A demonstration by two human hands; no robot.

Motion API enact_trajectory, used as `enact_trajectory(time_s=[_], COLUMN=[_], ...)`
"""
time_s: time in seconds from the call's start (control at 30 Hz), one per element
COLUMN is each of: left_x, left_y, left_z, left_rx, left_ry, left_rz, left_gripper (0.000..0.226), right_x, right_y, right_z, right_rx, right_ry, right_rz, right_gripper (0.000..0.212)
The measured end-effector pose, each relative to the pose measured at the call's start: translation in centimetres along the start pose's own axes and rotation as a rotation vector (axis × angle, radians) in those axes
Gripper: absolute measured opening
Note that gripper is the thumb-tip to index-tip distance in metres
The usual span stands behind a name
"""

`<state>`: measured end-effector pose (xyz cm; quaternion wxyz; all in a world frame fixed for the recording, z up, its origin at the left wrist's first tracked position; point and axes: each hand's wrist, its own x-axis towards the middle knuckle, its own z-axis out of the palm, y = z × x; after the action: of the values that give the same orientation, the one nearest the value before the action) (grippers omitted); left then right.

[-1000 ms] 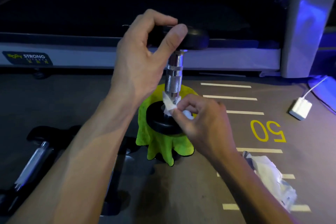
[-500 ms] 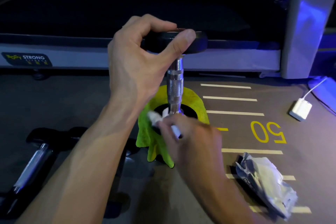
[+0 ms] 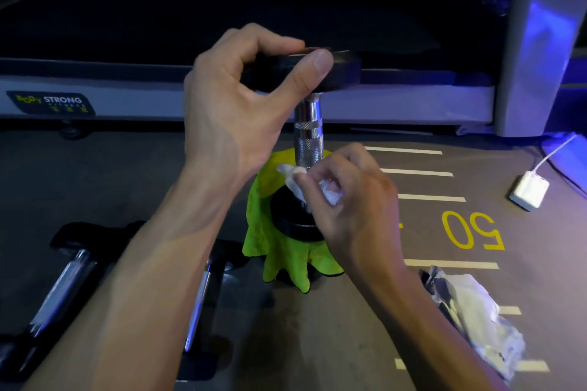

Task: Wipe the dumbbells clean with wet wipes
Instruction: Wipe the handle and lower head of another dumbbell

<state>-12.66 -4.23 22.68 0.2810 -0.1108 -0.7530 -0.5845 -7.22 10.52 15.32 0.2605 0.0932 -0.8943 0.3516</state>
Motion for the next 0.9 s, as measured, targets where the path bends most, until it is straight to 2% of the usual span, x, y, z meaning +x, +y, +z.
enact_trajectory(time_s=[0.1,0.23,0.3,0.4,0.53,0.57,0.73,0.83,0.9], left_x=[0.2,0.4,0.2,-0.2,-0.3,-0.3,-0.3,-0.1,-0.3], left_y=[-0.1,-0.3,-0.3,-0.2,-0.4,-0.4,-0.5,-0.8,-0.7], left_z=[-0.4,-1.2,-1.0,-0.6,-0.6,-0.5,-0.3,-0.6,-0.4], left_rx=[-0.029,-0.12,-0.152,-0.161,-0.141,-0.143,-0.134,-0.152,-0.165], left_ry=[-0.045,-0.208,-0.271,-0.264,-0.22,-0.211,-0.207,-0.203,-0.205], left_rz=[0.0,0.033,0.058,0.075,0.07,0.07,0.087,0.093,0.096], left_gripper=[0.023,0.017,0.015,0.014,0.014,0.015,0.012,0.014,0.013], right_x=[-0.8,-0.8,-0.5,-1.8,-4.1,-3.7,-0.3,-1.8,-2.8], right_y=[0.8,3.2,3.2,1.4,0.8,0.9,1.6,1.1,1.0], right_z=[-0.6,-1.4,-1.2,-0.7,-0.8,-0.7,0.3,0.1,-0.4], right_rx=[0.097,0.243,0.406,0.531,0.244,0.255,0.608,0.567,0.45], right_ry=[-0.026,-0.05,-0.057,-0.119,-0.106,-0.114,-0.172,-0.242,-0.251], right_rz=[0.071,0.314,0.368,0.349,0.207,0.211,0.358,0.317,0.253], right_gripper=[0.017,0.012,0.009,0.008,0.011,0.011,0.011,0.003,0.011])
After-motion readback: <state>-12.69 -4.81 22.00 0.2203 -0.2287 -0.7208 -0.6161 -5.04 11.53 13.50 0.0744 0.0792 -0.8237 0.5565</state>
